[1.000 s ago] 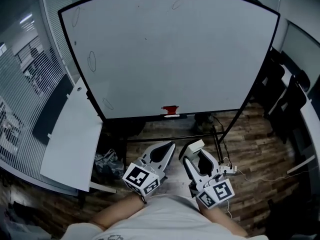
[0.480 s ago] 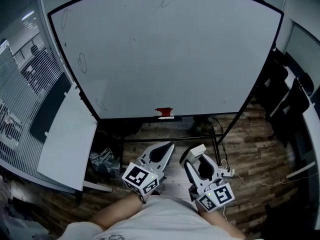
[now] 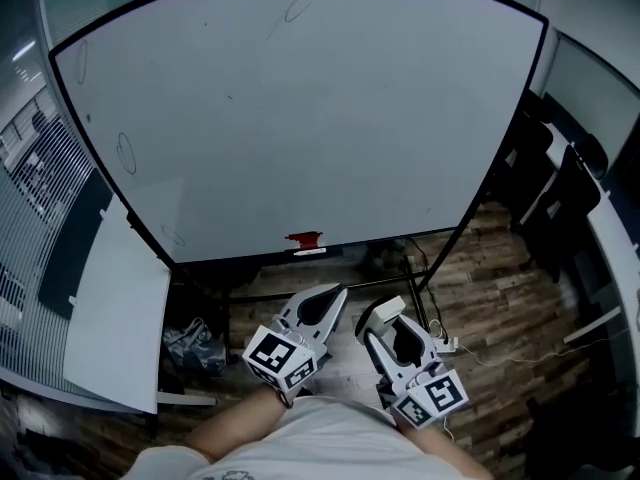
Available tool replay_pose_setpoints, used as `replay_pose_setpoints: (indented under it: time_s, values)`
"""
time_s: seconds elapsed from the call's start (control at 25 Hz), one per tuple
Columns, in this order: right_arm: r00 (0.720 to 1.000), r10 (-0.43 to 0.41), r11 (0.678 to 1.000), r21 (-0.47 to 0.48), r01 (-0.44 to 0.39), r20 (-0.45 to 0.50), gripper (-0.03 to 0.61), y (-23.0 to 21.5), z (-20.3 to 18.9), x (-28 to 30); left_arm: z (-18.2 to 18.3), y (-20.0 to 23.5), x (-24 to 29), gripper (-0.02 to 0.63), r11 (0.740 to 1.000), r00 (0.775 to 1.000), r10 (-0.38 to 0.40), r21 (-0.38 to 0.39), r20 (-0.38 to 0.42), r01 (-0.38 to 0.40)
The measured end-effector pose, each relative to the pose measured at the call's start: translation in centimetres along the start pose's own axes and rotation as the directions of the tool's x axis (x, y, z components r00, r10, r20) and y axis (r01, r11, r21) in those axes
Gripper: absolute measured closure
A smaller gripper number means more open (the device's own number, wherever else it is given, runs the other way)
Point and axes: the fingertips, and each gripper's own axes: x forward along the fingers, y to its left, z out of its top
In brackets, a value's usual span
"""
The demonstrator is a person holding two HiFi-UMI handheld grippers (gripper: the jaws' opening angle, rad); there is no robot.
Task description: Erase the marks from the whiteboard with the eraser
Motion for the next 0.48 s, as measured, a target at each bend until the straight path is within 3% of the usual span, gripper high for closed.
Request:
replay_pose_setpoints:
  time_s: [0.24, 0.48]
  values:
    - [0.999, -0.034, 0.999, -0.031, 0.034, 0.009, 0.347, -2.0, -0.1, 4.3, 1.6, 3.3, 2.4, 0.607, 0.997, 0.998, -0.055, 0.058, 0.025, 0.053]
    - [0.999, -0.028, 0.998, -0.053, 0.03, 0.041, 0.347, -2.2, 0.3, 11.5, 3.7, 9.8, 3.4, 0.607, 0.994, 0.997, -0.072, 0.079, 0.026, 0.07]
